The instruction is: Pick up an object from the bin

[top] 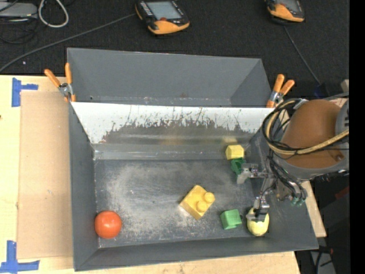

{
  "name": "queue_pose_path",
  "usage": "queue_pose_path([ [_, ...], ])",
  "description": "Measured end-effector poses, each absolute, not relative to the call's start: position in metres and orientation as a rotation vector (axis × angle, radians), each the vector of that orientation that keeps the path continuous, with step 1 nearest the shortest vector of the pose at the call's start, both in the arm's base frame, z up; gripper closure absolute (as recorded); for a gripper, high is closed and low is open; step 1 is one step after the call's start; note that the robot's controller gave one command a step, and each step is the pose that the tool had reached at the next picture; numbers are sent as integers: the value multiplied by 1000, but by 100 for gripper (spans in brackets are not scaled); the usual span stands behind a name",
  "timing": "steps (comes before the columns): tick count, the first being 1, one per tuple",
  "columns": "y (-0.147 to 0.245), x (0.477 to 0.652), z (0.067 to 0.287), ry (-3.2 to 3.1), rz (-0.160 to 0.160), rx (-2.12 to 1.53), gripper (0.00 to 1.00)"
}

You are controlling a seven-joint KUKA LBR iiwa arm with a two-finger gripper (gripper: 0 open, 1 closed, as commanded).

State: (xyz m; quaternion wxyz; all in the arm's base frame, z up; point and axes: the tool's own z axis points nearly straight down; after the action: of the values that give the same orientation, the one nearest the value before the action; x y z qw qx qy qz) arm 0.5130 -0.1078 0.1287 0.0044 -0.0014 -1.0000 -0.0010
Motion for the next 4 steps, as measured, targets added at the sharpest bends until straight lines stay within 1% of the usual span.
queue_pose_path([
  [1, -107, 515, 132, -3140, -1, 2, 0],
  [2, -73, 496, 74, -3123, -3, 285, 0],
  [3, -67, 486, 116, -3116, -2, 387, 0],
  [4, -59, 476, 110, -3115, -5, 357, 0],
])
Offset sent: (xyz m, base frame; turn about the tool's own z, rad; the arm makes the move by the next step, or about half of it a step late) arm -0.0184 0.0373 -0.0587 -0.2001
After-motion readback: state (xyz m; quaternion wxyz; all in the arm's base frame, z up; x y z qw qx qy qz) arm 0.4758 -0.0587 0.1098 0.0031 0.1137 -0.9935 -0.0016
